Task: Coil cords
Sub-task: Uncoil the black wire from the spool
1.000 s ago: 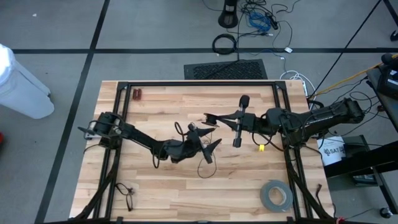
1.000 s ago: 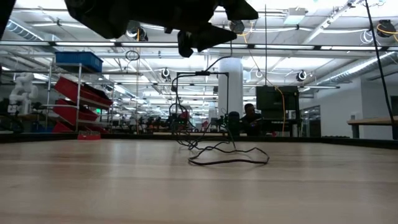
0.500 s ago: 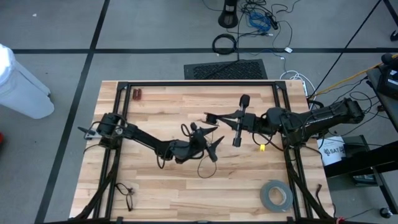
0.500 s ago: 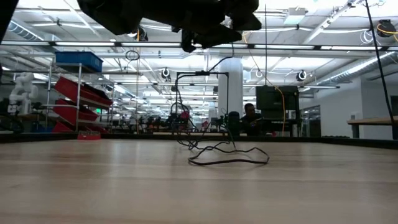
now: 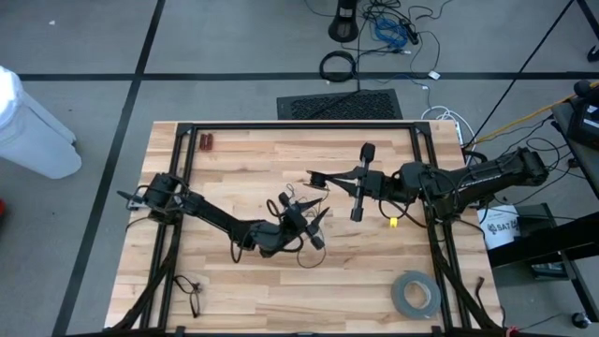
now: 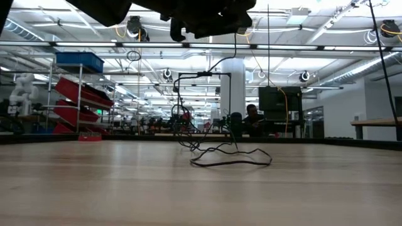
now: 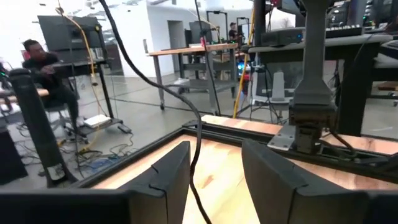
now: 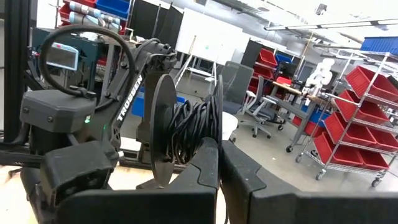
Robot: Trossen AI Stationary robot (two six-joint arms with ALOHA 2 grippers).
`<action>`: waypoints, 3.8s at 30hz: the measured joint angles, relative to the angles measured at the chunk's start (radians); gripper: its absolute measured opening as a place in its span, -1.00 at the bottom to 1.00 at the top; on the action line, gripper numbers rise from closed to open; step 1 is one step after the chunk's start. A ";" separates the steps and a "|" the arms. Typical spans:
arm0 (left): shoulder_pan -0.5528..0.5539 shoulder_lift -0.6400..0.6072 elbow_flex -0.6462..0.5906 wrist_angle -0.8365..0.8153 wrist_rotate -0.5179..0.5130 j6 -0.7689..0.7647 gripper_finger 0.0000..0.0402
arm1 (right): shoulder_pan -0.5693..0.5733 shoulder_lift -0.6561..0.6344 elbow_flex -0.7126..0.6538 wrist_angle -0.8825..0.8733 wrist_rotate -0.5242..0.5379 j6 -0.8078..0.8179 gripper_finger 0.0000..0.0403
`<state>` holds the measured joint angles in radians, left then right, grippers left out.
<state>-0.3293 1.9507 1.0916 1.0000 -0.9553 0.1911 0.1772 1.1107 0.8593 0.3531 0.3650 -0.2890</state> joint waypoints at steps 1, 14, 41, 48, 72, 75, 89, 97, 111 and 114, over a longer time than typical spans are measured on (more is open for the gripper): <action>0.003 0.000 0.000 0.004 -0.003 0.006 -0.26 | 0.000 0.000 0.000 0.000 0.000 0.000 -1.00; 0.045 0.000 0.000 -0.011 0.003 0.007 -0.77 | 0.000 0.000 0.000 0.009 0.000 -0.005 -1.00; -0.182 -0.222 -0.001 -0.158 -0.386 0.342 -0.99 | 0.002 -0.030 0.000 -0.006 0.000 -0.011 -1.00; -0.239 -0.307 -0.001 -0.287 -0.615 0.478 -0.99 | 0.008 -0.030 0.000 -0.029 -0.001 -0.012 -1.00; -0.363 -0.455 -0.048 -0.466 -0.596 0.174 -1.00 | 0.025 -0.042 0.000 0.045 -0.027 -0.009 -1.00; -0.317 -0.437 -0.064 -0.519 -0.459 0.002 -1.00 | 0.037 -0.042 0.000 0.110 -0.031 -0.008 -1.00; -0.075 -0.175 0.050 -0.504 0.245 -0.299 -1.00 | 0.038 -0.008 0.000 0.140 0.129 0.004 -1.00; -0.071 -0.113 0.301 -0.553 0.403 -0.057 -1.00 | 0.025 0.017 0.000 0.014 0.213 -0.035 -1.00; -0.250 -0.273 0.423 -0.817 0.066 0.241 -1.00 | 0.026 0.016 0.000 -0.080 0.216 -0.001 -1.00; -0.292 -0.306 0.423 -0.814 -0.062 0.325 -1.00 | 0.026 0.015 0.000 -0.091 0.216 0.009 -1.00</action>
<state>-0.6209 1.6443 1.5150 0.1864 -1.0170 0.5164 0.2028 1.1259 0.8597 0.2618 0.5808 -0.2796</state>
